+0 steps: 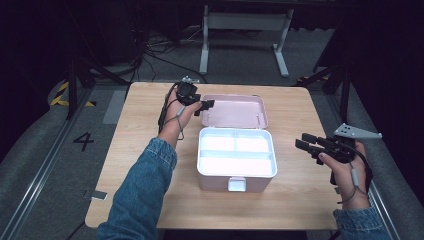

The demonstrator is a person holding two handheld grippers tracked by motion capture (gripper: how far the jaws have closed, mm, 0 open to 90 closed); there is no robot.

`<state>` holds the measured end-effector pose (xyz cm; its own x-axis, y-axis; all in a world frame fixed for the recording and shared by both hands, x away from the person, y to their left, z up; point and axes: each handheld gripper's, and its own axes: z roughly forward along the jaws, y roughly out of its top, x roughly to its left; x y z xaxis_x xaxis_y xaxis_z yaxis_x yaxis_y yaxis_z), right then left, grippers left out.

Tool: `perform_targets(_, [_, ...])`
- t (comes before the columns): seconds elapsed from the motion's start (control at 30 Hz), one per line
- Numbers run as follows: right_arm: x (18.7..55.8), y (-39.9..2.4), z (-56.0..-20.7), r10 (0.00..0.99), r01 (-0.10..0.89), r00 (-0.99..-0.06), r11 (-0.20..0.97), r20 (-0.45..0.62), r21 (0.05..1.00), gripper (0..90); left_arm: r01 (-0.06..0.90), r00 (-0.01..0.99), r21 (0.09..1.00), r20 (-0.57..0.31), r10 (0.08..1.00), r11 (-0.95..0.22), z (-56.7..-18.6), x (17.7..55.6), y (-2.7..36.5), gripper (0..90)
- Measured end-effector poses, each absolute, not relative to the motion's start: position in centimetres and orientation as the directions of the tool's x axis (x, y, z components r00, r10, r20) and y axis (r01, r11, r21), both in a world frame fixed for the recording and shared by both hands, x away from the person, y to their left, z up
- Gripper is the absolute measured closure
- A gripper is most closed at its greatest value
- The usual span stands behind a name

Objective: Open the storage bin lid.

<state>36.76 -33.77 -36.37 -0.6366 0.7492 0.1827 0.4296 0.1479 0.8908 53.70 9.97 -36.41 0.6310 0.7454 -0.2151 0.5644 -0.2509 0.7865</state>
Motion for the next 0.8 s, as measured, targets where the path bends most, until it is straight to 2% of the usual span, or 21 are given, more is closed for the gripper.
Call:
perform_targets(0.17, [36.8, -33.7, -36.5, 0.748, 0.435, -0.637, 0.149, 0.186, 0.888, 56.4, 0.498, 0.687, 0.819, -0.172, 0.706, -0.285, -34.6, 51.7, 10.0, 31.8])
perform_targets(0.43, [37.3, -33.6, -36.7, 0.743, 0.445, -0.639, 0.148, 0.197, 0.883, 56.5, 0.373, 0.769, 0.874, -0.103, 0.631, -0.312, -31.0, 46.4, 11.1, 31.3])
perform_targets(0.8, [38.9, -33.2, -36.2, 0.727, 0.460, -0.652, 0.154, 0.215, 0.874, 55.0, 0.271, 0.800, 0.909, -0.030, 0.599, -0.317, -28.3, 40.1, 14.5, 30.4])
